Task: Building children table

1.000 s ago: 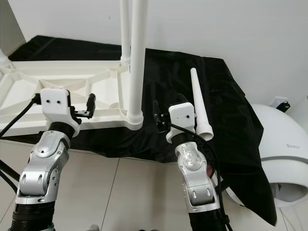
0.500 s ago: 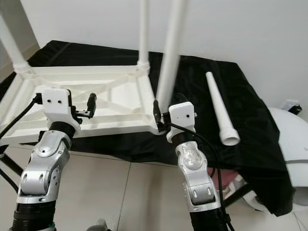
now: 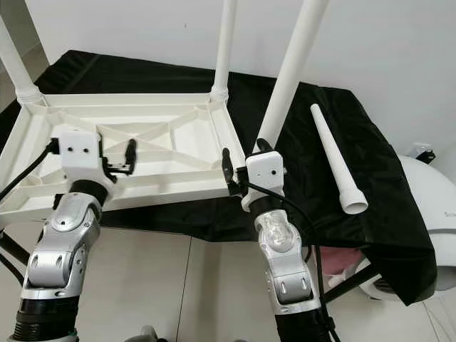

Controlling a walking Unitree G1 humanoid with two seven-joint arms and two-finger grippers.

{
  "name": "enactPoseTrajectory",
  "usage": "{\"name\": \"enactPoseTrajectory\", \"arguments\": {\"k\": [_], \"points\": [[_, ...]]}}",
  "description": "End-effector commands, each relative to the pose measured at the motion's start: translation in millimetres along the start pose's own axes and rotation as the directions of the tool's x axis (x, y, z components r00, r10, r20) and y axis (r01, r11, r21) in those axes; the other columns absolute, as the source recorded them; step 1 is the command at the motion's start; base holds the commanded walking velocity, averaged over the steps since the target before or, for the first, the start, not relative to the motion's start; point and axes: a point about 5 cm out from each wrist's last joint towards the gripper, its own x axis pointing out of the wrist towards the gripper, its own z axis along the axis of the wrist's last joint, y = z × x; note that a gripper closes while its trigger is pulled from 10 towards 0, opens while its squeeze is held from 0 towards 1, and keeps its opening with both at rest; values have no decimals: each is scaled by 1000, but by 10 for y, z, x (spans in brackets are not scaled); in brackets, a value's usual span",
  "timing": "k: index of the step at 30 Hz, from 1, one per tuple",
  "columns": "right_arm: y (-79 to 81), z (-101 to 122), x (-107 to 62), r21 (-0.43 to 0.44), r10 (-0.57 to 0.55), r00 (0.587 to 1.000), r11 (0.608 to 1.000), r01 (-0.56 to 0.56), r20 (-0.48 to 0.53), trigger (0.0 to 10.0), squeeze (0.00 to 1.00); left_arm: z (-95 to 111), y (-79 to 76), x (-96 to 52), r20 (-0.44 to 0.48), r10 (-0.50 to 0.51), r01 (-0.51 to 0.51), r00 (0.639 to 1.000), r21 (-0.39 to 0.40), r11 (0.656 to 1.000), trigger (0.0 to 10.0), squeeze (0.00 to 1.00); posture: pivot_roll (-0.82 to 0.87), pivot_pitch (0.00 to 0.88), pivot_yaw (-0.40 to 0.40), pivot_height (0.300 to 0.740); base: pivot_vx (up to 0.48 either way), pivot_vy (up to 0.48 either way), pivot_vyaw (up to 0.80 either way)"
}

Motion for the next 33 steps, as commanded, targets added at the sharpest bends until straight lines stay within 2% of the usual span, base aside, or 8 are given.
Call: {"name": "enactPoseTrajectory", "arguments": {"k": [1,11,15,19,21,23,26,33], "points": [[-67,-6,7,-29,-22,1000,999,22,-2,10000,0,-31,-59,11,-13,-45,45,999,4,999,10000,0,65,41,-61,740,0,0,0],[-195,-2,-123,-75,57,998,995,-59,-31,10000,0,-151,-179,16,-183,-272,289,945,75,954,10000,0,64,49,-65,740,0,0,0],[-379,-161,-418,-58,33,990,998,-41,-137,10000,0,-1,-358,-103,-160,-540,557,826,95,825,10000,0,48,60,-62,740,0,0,0],[-449,-156,-409,-78,15,991,997,-25,-135,10000,0,-18,-409,-157,-189,-643,667,742,107,738,10000,0,47,73,-54,740,0,0,0],[-504,-128,-308,-92,1,993,996,-12,-115,10000,0,-81,-451,-161,-249,-710,751,659,152,643,10000,0,40,77,-52,740,0,0,0],[-504,-128,-308,-92,1,993,996,-12,-115,10000,0,-81,-451,-161,-249,-710,751,659,152,643,10000,0,40,77,-52,740,0,0,0],[-557,-53,-56,-75,40,996,996,-47,-81,10000,0,-148,-547,37,-334,-765,835,551,211,509,10000,0,28,95,-39,740,0,0,0],[-555,-86,171,-67,124,987,989,-132,-106,10000,0,-236,-677,331,-414,-776,879,476,241,411,10000,0,11,112,-22,740,0,0,0]]}}
